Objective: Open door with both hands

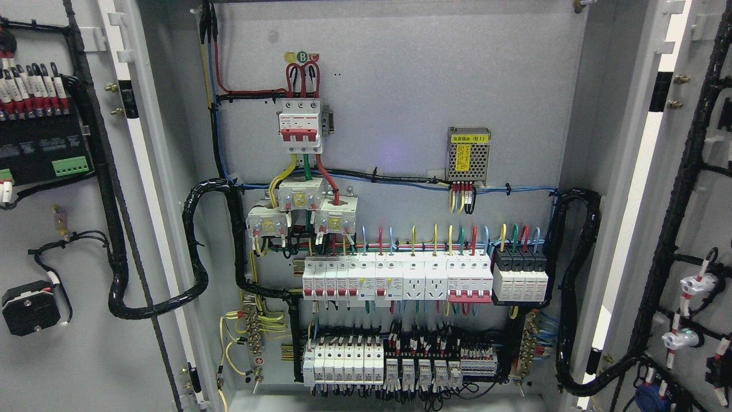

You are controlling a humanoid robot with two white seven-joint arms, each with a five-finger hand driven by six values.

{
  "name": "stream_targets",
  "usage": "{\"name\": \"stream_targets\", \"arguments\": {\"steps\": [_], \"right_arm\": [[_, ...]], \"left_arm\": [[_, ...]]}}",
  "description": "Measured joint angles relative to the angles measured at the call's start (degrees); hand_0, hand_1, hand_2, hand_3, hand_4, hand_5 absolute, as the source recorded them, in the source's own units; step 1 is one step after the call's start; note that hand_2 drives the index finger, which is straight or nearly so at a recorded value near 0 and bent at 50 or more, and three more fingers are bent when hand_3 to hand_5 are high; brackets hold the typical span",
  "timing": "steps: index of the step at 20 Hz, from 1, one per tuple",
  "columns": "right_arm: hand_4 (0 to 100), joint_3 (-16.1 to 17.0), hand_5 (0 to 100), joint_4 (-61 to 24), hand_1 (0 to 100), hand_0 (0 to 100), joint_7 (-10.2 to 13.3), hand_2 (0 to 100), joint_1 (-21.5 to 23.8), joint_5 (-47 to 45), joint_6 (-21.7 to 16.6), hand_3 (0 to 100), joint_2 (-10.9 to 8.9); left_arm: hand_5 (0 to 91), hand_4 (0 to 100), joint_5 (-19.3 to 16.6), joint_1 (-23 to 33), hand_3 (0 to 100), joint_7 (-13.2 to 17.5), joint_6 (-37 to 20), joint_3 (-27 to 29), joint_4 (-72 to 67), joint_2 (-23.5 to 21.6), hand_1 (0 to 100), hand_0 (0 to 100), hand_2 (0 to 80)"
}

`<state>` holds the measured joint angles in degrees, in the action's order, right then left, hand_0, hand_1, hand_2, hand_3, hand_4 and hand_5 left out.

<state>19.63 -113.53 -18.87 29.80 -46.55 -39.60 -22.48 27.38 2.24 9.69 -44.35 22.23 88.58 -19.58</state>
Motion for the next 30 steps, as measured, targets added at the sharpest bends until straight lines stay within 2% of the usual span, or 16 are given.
{"name": "stream_targets", "arguments": {"steps": [5, 9, 11, 18, 22, 26, 30], "right_arm": [[0, -3.38, 0, -0.06, 0, 38, -0.05, 0, -2.21, 0.38, -0.01, 0, -0.86], [0, -6.71, 0, -0.03, 0, 38, -0.12, 0, -3.7, 0.94, -0.01, 0, -1.34], [0, -8.73, 0, 0.02, 0, 38, -1.05, 0, -4.26, 1.79, -0.01, 0, -1.53], [0, -17.9, 0, 2.35, 0, 38, -1.81, 0, -6.62, 5.04, -0.01, 0, -1.58], [0, -23.75, 0, 5.41, 0, 38, -1.88, 0, -8.27, 7.16, 0.0, 0, -0.9], [0, -29.22, 0, 8.94, 0, 38, -1.89, 0, -9.38, 8.36, 0.25, 0, 0.1], [0, -34.22, 0, 12.8, 0, 38, -1.9, 0, -9.84, 8.93, 0.31, 0, 0.99]], "left_arm": [[0.0, 0, -2.9, 1.01, 0, 0.01, 0.0, -3.76, 3.6, 2.14, 0, 0, 0.0], [0.0, 0, -7.58, 1.5, 0, 0.25, 0.0, -7.3, 5.5, 4.51, 0, 0, 0.0], [0.0, 0, -10.46, 2.16, 0, 0.03, 0.0, -9.23, 6.31, 6.0, 0, 0, 0.0], [0.0, 0, -19.95, 7.54, 0, -0.15, 0.0, -16.34, 8.61, 11.9, 0, 0, 0.0], [0.0, 0, -23.73, 11.19, 0, -0.25, 0.05, -19.76, 9.18, 14.18, 0, 0, 0.0], [0.0, 0, -25.63, 13.79, 0, -1.15, 6.75, -22.23, 8.62, 15.85, 0, 0, 0.0], [0.0, 0, -26.53, 16.3, 0, -2.02, 10.12, -23.97, 7.13, 17.0, 0, 0, 0.0]]}}
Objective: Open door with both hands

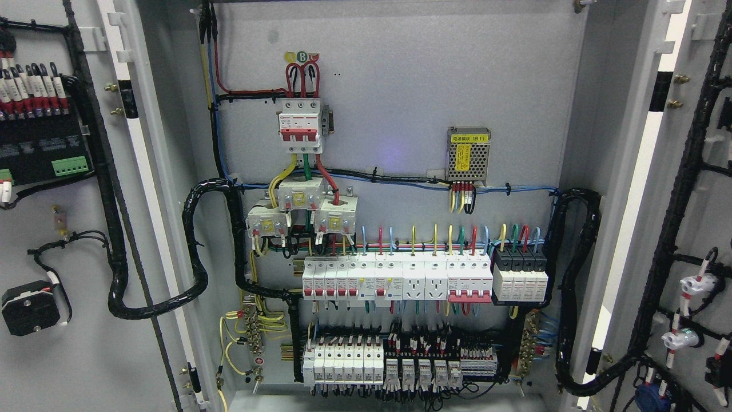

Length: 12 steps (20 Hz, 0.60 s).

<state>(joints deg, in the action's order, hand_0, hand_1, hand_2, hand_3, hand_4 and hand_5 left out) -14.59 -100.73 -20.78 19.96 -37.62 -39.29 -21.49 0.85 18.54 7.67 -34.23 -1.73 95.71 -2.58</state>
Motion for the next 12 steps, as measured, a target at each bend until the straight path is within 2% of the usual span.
{"name": "stream_targets", "arguments": {"steps": [6, 12], "right_arm": [[0, -5.46, 0, 5.7, 0, 38, 0.0, 0, 0.83, 0.41, 0.01, 0, 0.96], [0, -9.14, 0, 12.11, 0, 38, 0.0, 0, 4.28, 0.55, -1.2, 0, 1.5]], "left_arm": [[0.0, 0, 1.02, 3.74, 0, -0.34, 6.18, -1.54, -3.13, 0.39, 0, 0, 0.0], [0.0, 0, 1.56, 8.61, 0, 0.16, 9.55, -2.15, -7.57, -0.91, 0, 0, 0.0]]}}
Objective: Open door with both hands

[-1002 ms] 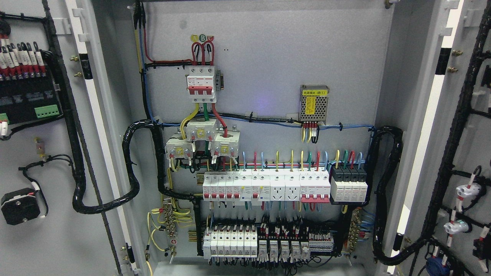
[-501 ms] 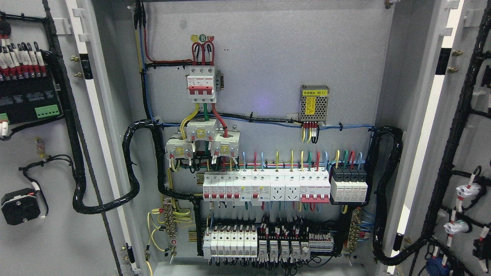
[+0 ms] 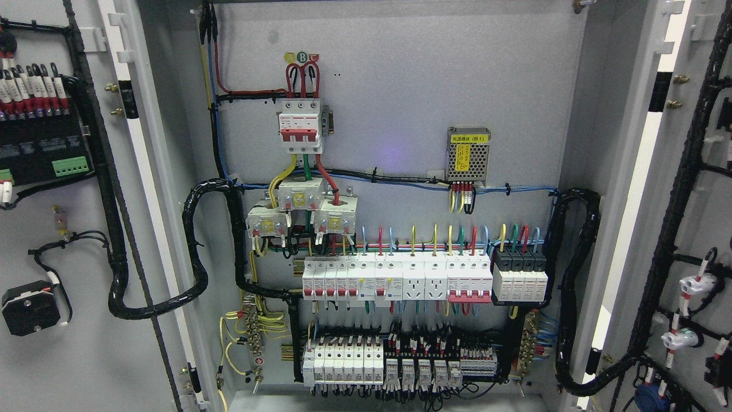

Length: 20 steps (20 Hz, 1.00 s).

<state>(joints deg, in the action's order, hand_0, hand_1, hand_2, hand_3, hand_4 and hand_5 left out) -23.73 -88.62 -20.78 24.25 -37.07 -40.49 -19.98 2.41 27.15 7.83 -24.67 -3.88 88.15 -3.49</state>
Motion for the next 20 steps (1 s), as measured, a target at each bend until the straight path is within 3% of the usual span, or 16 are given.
{"name": "stream_targets", "arguments": {"steps": [5, 11, 16, 20], "right_arm": [[0, -1.52, 0, 5.08, 0, 38, 0.0, 0, 5.16, 0.04, -3.54, 0, 0.09], [0, -2.57, 0, 10.91, 0, 38, -0.06, 0, 11.81, 0.05, -4.38, 0, 0.0], [0, -2.62, 0, 18.08, 0, 38, -0.16, 0, 14.66, 0.02, -4.58, 0, 0.14], [0, -2.59, 0, 26.09, 0, 38, -0.03, 0, 14.0, 0.04, -4.59, 0, 0.75]], "left_arm": [[0.0, 0, 0.81, 5.47, 0, 1.0, 0.37, -0.32, -3.04, -1.51, 0, 0, 0.0], [0.0, 0, 1.34, 9.18, 0, 2.75, 0.39, -0.15, -8.36, -2.71, 0, 0, 0.0], [0.0, 0, 1.13, 7.74, 0, 2.93, 0.56, 0.21, -17.21, -3.17, 0, 0, 0.0], [0.0, 0, 0.93, 2.79, 0, 2.63, 0.24, 0.3, -28.71, -2.74, 0, 0, 0.0]]}}
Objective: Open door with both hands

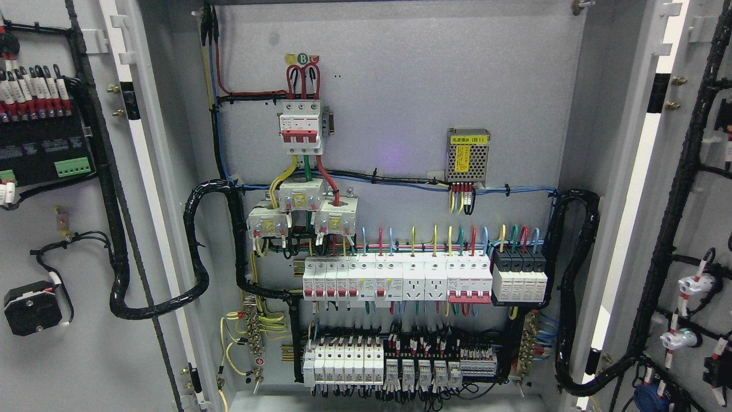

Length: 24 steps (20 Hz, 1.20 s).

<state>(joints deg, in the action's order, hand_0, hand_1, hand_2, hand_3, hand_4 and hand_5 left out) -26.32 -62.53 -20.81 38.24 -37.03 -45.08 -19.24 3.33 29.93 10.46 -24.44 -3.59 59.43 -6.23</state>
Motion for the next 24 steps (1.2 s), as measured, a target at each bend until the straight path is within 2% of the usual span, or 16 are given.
{"name": "stream_targets", "arguments": {"steps": [4, 7, 9, 11, 13, 19, 22, 24], "right_arm": [[0, 0.05, 0, 10.94, 0, 38, 0.08, 0, -3.43, 0.02, 0.06, 0, 1.48], [0, 0.22, 0, 21.27, 0, 38, 0.07, 0, -8.21, 0.05, 0.05, 0, 3.56], [0, 0.66, 0, 27.12, 0, 38, 0.12, 0, -11.13, 0.06, 1.77, 0, 4.89], [0, 1.28, 0, 32.56, 0, 38, 0.39, 0, -13.71, 0.1, 6.05, 0, 6.12], [0, 1.76, 0, 36.96, 0, 38, 0.9, 0, -15.87, 0.35, 11.25, 0, 7.05], [0, 2.94, 0, 47.23, 0, 38, 7.38, 0, -21.89, 7.18, 21.71, 0, 9.26], [0, 3.68, 0, 50.91, 0, 38, 8.97, 0, -24.88, 11.03, 28.02, 0, 10.33], [0, 4.15, 0, 52.83, 0, 38, 9.22, 0, -26.71, 12.73, 32.04, 0, 11.09]], "left_arm": [[0.0, 0, -0.14, -5.85, 0, -0.05, -0.22, -0.02, -12.42, 0.68, 0, 0, 0.0], [0.0, 0, -0.19, -10.08, 0, -0.08, -0.06, 0.05, -21.3, 1.71, 0, 0, 0.0], [0.0, 0, -0.16, -13.22, 0, -0.09, 0.28, 0.13, -27.56, 2.5, 0, 0, 0.0], [0.0, 0, -0.1, -15.96, 0, -0.09, 1.03, 0.21, -32.8, 3.1, 0, 0, 0.0], [0.0, 0, -0.05, -18.08, 0, -0.09, 4.4, 0.32, -37.26, 3.61, 0, 0, 0.0], [0.0, 0, -0.15, -21.81, 0, -0.76, 18.91, 1.64, -46.53, 4.69, 0, 0, 0.0], [0.0, 0, -0.2, -22.66, 0, -0.84, 22.89, 2.1, -49.64, 5.07, 0, 0, 0.0], [0.0, 0, -0.21, -23.01, 0, -0.85, 23.95, 2.34, -51.23, 5.26, 0, 0, 0.0]]}}
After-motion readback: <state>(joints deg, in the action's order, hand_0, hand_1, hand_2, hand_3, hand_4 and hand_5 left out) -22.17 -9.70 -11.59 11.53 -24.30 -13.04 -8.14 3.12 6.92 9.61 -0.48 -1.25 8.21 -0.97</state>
